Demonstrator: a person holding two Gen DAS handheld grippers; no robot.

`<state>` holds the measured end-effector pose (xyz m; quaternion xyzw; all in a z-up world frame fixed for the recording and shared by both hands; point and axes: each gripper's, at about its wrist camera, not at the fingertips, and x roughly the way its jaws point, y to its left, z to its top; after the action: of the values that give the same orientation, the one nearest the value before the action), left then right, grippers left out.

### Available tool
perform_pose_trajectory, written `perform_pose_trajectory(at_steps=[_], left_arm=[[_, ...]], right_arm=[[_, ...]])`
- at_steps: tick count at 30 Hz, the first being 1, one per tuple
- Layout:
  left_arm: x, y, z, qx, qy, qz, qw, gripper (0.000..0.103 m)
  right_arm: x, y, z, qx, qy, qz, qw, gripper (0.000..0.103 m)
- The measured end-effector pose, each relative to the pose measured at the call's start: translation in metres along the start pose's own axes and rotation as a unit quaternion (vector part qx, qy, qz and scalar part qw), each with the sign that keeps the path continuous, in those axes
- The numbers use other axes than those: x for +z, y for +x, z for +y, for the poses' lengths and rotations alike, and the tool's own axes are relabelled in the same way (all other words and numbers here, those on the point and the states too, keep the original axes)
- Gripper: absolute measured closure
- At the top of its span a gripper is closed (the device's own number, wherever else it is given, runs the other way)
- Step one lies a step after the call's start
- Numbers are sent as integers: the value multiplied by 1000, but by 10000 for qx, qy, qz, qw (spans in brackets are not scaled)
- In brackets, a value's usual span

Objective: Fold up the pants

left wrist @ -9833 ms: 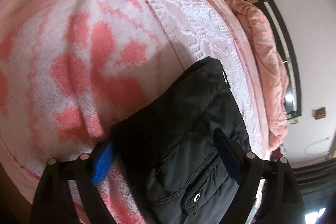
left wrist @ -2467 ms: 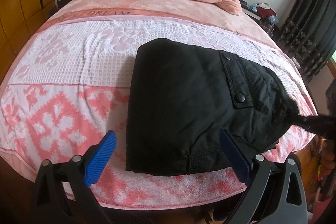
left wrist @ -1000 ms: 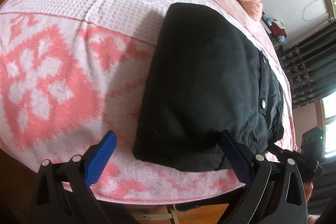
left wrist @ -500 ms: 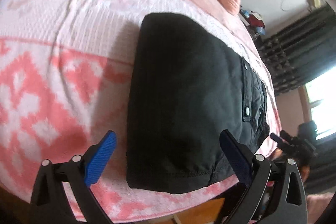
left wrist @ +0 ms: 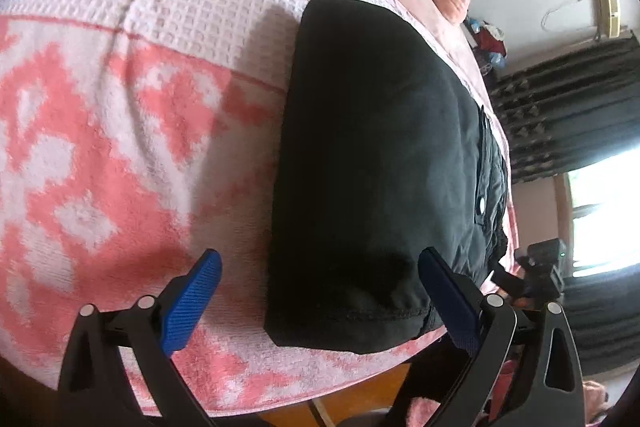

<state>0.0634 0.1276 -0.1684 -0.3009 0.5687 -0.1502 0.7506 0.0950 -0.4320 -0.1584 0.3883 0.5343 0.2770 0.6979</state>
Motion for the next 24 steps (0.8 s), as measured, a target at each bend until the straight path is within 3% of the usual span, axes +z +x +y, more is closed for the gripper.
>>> perform_pose_trajectory(at_steps=[8,18,24], left_arm=[[4,12,-4,-339,405,140,9985,4],[20,35,-10,-996,293,426,9937,4],[18,43,-16,-1042,307,556,9925,4]], right_arm=[[4,11,-7,200,74,193,9996,40],[13,24,-10,326,194,362,9986,37],[19,32,-11,334,190,486,9981,34]])
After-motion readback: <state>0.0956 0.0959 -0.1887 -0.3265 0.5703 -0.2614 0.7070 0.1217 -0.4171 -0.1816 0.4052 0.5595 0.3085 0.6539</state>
